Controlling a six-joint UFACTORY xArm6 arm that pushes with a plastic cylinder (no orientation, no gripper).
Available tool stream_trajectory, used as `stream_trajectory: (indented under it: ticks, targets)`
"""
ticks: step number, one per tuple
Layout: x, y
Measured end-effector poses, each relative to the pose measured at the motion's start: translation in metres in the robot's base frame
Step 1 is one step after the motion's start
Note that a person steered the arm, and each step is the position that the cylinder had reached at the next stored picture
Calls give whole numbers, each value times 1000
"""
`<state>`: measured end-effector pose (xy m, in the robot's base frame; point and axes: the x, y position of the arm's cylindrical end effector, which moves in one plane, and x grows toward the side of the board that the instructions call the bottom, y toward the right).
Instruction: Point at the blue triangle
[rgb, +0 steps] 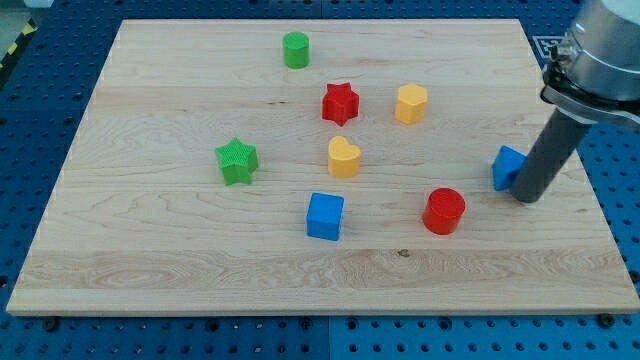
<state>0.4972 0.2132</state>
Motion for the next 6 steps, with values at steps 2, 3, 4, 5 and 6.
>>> stream_trajectory:
  ticks: [2, 3, 4, 5, 6]
  targets:
    - [-1, -5]
    - [4, 27]
    - [-22, 40]
    - [-34, 40]
    - [-34, 37]
